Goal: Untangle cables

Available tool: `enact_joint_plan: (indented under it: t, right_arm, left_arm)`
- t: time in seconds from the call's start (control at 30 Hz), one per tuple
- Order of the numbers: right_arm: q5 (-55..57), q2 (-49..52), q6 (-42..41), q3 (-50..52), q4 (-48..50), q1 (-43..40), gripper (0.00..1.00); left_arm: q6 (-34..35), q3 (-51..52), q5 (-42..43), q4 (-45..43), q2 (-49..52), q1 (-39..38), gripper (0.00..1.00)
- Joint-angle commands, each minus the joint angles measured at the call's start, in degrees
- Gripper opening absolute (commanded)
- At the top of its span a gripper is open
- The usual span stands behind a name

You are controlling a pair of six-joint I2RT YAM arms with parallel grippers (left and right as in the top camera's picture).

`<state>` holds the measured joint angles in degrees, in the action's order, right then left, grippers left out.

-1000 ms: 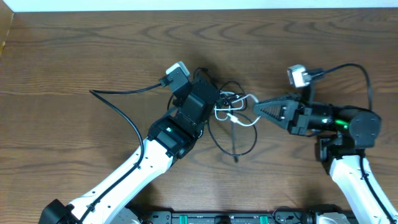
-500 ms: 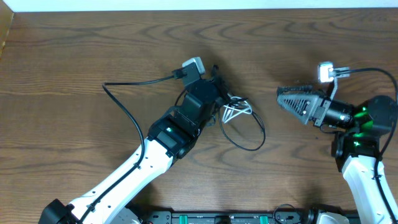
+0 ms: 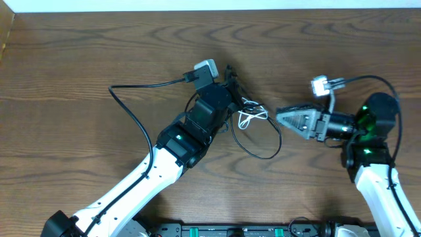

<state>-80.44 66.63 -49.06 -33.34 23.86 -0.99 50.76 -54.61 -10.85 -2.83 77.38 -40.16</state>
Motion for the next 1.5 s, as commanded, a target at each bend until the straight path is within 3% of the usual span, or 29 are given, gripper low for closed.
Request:
enact_joint_plan:
  t: [0.0,0.1,0.13,0.3,0.57,0.9,1.13,1.33,1.47]
  right_arm:
    - [2.4,-0.3,-2.2,-0.3,1.1,5.4,0.52]
    - [5.8,-0.3,4.3,-0.3,3.1,9.3,0.59]
    - [7.8,-0.3,10.1,-0.3,2.9,11.1,0.59]
    - [12.0,-0.2,20.1,-0.3,1.9,14.9,0.52]
    - [24.7,-0.2,30.4,-0.3,-16.3,15.4,0.43]
    - [26.9,-0.2,31.3,-0.3,-20.4,15.4,0.4]
    - [56.8,-0.2,20.7,-0.3,-36.1,14.9,0.38]
    - [54.8,-0.6,20.3,-0.3,-37.8,13.0,0.41]
    - [40.6,-2.9,20.5,-0.3,-37.1,11.1,0.5]
  left_arm:
    - [-0.6,-0.6,-1.7,-0.3,-0.2,0.2,0.08]
    - [-3.6,-0.6,0.8,-0.3,-0.2,0.2,0.08]
    - [-6.2,-0.6,3.0,-0.3,-0.2,0.2,0.08]
    - [-7.0,-0.6,5.7,-0.3,-0.2,0.2,0.08]
    - [-7.0,-0.6,5.7,-0.3,-0.2,0.2,0.08]
    - [-6.9,-0.6,5.7,-0.3,-0.2,0.2,0.08]
    - [-5.7,-0.6,5.7,-0.3,-0.2,0.2,0.08]
    - [-5.7,-0.6,5.3,-0.2,-0.2,0.2,0.08]
    - [-5.8,-0.6,5.1,0.1,-0.2,0.2,0.08]
